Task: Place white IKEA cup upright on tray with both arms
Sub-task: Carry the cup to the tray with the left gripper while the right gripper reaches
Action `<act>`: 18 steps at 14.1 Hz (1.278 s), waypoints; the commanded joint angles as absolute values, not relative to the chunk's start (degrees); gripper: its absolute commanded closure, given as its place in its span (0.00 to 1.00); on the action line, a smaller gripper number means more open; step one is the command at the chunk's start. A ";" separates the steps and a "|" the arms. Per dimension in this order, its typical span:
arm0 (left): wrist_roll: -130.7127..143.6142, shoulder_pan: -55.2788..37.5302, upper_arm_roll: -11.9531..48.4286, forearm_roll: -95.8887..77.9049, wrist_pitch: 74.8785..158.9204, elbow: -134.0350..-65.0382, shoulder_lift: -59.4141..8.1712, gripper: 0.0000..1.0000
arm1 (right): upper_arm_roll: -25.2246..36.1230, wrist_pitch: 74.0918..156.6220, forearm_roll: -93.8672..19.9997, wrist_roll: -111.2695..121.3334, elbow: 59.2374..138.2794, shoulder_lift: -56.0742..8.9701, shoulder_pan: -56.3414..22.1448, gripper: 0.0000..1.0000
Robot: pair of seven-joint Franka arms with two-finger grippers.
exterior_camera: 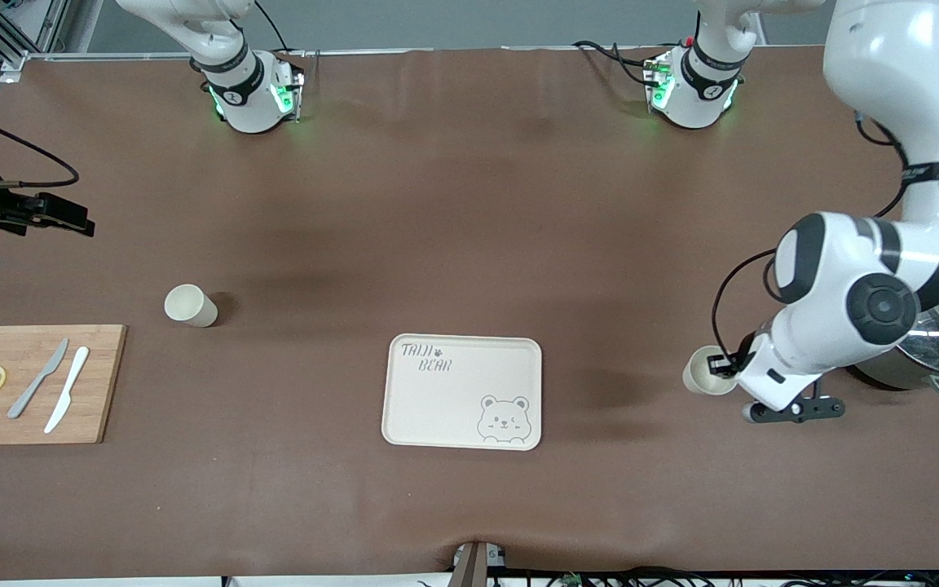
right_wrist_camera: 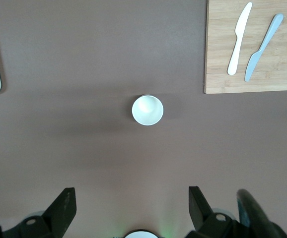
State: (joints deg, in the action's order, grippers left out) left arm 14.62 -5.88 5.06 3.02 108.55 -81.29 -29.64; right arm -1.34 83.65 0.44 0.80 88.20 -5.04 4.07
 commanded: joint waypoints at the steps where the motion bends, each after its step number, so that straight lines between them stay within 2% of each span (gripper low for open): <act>1: 14.59 -6.59 5.80 1.32 99.52 -74.03 -30.06 1.00 | -1.85 83.23 1.84 0.88 86.75 -6.68 5.71 0.00; 6: 24.58 -12.64 5.36 0.09 96.94 -68.83 -30.49 1.00 | -1.85 83.58 1.85 0.88 86.66 -8.52 7.38 0.00; 10: 34.35 -18.97 5.01 0.09 97.82 -63.38 -34.36 1.00 | -1.85 83.58 1.93 0.88 86.75 -9.49 8.35 0.00; 18: 45.79 -25.93 5.54 -0.52 108.10 -62.93 -38.93 1.00 | -1.85 87.27 1.67 0.88 88.41 -11.42 8.88 0.00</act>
State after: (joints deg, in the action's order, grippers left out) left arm 45.24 -25.86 5.71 0.78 106.99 -65.17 -36.93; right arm -1.10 86.31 1.22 0.81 88.22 -10.53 8.00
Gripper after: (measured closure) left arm 0.960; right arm 0.000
